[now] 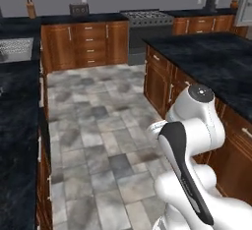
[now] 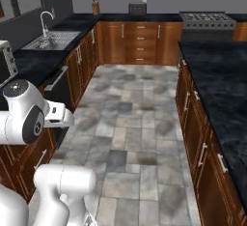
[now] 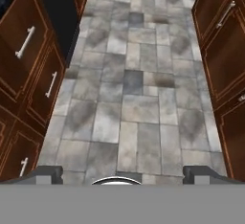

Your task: Open the fridge, grab two sodas, and place both sodas inside the bowl with ice on the dining counter.

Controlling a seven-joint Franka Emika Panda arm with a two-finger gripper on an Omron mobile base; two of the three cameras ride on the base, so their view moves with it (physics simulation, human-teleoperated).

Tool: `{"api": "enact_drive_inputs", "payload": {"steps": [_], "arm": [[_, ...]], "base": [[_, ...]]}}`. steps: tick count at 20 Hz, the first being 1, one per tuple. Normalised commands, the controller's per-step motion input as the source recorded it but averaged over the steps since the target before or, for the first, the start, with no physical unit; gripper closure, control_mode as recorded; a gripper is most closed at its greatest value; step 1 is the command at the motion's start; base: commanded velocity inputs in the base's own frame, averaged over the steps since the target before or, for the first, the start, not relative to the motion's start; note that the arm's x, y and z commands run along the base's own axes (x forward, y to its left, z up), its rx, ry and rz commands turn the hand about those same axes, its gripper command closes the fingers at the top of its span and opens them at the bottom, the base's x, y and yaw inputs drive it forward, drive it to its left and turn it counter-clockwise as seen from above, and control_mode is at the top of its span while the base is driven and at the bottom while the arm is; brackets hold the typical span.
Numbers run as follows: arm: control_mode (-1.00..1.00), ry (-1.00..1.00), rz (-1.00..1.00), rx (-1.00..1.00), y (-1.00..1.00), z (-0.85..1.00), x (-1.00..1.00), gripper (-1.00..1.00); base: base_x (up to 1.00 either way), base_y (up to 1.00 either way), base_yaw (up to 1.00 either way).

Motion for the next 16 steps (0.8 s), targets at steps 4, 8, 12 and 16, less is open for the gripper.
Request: {"api": "enact_drive_inputs", "payload": {"steps": [4, 8, 12, 16], "arm": [[1.00, 0.00, 0.00, 0.00, 0.00, 0.00, 0.00, -1.00], [1.00, 0.00, 0.00, 0.00, 0.00, 0.00, 0.00, -1.00], [1.00, 0.00, 0.00, 0.00, 0.00, 0.00, 0.00, -1.00], [1.00, 0.00, 0.00, 0.00, 0.00, 0.00, 0.00, -1.00]], "base": [[1.00, -0.03, 0.03], [1.00, 0.00, -0.04], [0.96, 0.21, -0.26], [0.93, 0.30, -0.44]]}}
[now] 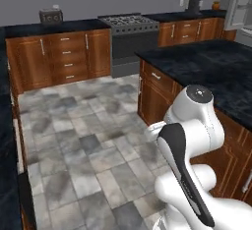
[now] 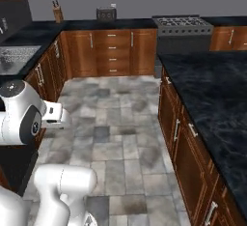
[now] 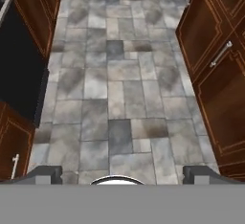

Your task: Open the fridge, grab two sodas, and place both sodas inside the bowl with ice on the dining counter.

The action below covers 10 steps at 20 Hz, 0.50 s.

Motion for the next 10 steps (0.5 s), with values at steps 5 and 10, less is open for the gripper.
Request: {"api": "enact_drive_inputs", "payload": {"steps": [5, 10], "arm": [[1.00, 0.00, 0.00, 0.00, 0.00, 0.00, 0.00, -1.00], [1.00, 0.00, 0.00, 0.00, 0.00, 0.00, 0.00, -1.00]], "base": [[0.87, 0.47, -0.48], [0.88, 0.72, -0.41]]}}
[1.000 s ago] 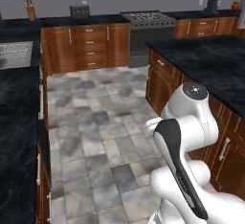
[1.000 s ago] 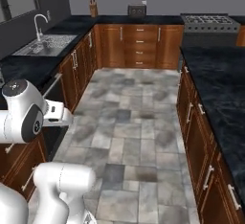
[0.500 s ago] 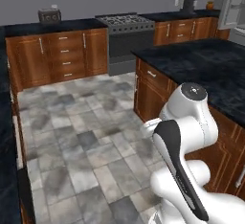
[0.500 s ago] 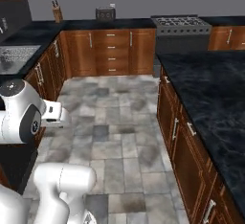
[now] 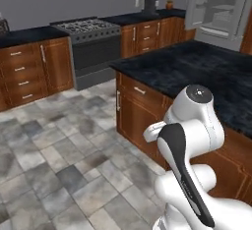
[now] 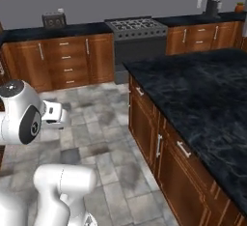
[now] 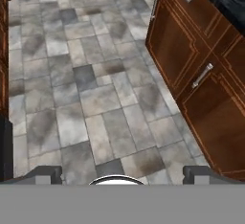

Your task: Open the fridge, grab two sodas, and place both sodas inside the bowl with ice on the dining counter.

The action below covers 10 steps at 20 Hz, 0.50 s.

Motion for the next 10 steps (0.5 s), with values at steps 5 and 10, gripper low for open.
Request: {"api": "enact_drive_inputs", "payload": {"steps": [5, 10], "arm": [[1.00, 0.00, 0.00, 0.00, 0.00, 0.00, 0.00, -1.00], [1.00, 0.00, 0.00, 0.00, 0.00, 0.00, 0.00, -1.00]], "base": [[0.88, 0.93, -0.31], [0.87, 1.00, -0.29]]}}
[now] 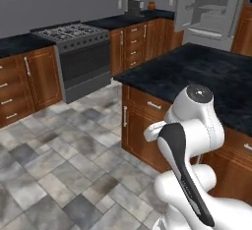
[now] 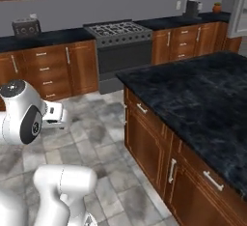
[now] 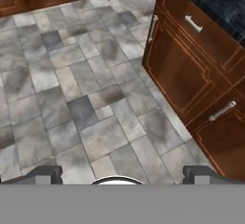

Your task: Open the fridge, grab two sodas, and place both sodas inside the bowl with ice on the dining counter.

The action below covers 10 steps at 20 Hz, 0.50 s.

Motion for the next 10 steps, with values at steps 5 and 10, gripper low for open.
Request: {"api": "enact_drive_inputs", "payload": {"steps": [5, 10], "arm": [[1.00, 0.00, 0.00, 0.00, 0.00, 0.00, 0.00, -1.00], [1.00, 0.00, 0.00, 0.00, 0.00, 0.00, 0.00, -1.00]], "base": [[0.82, 1.00, -0.30], [0.80, 1.00, -0.31]]}}
